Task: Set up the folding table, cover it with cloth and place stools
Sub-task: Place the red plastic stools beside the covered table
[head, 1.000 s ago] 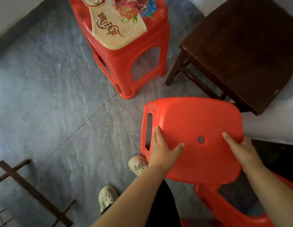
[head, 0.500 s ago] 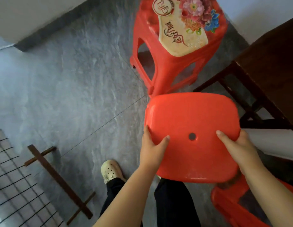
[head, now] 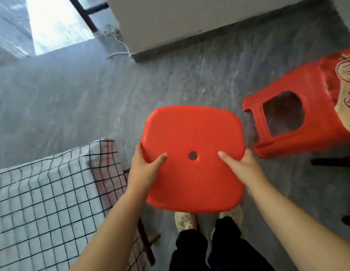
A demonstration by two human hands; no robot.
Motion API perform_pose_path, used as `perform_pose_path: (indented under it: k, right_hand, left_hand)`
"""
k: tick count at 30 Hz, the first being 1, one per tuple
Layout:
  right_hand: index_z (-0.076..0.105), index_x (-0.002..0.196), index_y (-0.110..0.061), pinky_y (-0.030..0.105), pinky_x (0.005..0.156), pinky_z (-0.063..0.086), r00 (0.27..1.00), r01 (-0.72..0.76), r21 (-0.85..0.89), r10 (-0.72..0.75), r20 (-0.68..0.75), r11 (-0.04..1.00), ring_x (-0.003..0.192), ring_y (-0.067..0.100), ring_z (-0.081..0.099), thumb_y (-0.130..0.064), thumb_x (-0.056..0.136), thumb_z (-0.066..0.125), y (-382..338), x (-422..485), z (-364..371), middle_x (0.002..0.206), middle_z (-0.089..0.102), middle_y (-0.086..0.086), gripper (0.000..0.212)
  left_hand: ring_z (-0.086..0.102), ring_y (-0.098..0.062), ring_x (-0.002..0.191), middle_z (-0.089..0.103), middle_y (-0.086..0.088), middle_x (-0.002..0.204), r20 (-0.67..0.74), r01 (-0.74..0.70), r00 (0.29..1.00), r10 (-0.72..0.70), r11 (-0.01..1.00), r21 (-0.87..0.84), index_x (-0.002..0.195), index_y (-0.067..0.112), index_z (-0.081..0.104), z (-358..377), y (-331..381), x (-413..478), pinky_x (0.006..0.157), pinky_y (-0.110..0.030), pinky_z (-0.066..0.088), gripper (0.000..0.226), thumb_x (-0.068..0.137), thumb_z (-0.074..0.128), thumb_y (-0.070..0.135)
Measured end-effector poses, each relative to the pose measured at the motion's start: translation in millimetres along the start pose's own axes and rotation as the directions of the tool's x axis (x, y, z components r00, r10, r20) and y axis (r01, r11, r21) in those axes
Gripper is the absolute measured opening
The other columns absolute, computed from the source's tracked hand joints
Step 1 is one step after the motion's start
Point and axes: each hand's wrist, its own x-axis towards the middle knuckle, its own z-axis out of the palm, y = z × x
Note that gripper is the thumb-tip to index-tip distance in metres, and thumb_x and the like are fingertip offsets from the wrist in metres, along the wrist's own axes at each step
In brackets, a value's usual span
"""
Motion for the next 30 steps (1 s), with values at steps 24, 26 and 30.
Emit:
perform_pose_path:
  k: [24,26,30]
  right_hand:
    - [0.048,0.129,-0.017,0.043,0.097,0.049,0.833,0.380,-0.015,-0.335,0.441,0.925,0.108,0.020,0.064,-0.059,0.048,0.067,-310.4,76.9,323.9,0.121,0.065,0.002,0.093]
    - [0.043,0.135,-0.016,0.042,0.099,0.048,0.814,0.366,0.001,-0.321,0.483,0.931,0.112,0.019,0.061,-0.061,0.047,0.065,-305.6,64.6,363.2,0.126,0.062,0.002,0.101]
    - [0.026,0.147,-0.023,0.043,0.104,0.043,0.756,0.313,0.003,-0.251,0.604,0.950,0.124,0.018,0.053,-0.063,0.052,0.067,-286.8,44.9,439.0,0.139,0.052,0.000,0.111]
  left_hand:
    - [0.062,-0.013,0.091,0.066,-0.001,0.108,-0.294,-0.064,0.955,-0.040,0.939,-0.337,0.116,0.018,0.055,-316.0,4.6,260.7,0.081,-0.025,0.049,0.031,0.087,0.063,0.011]
    - [0.062,-0.009,0.086,0.066,0.004,0.102,-0.321,-0.058,0.946,-0.042,0.954,-0.295,0.115,0.020,0.055,-352.5,-12.0,269.3,0.076,-0.020,0.048,0.029,0.087,0.062,0.011]
    - [0.060,-0.008,0.087,0.065,0.005,0.102,-0.353,-0.049,0.935,-0.035,0.972,-0.228,0.110,0.024,0.056,-424.0,-61.9,285.6,0.083,-0.026,0.046,0.024,0.088,0.062,0.015]
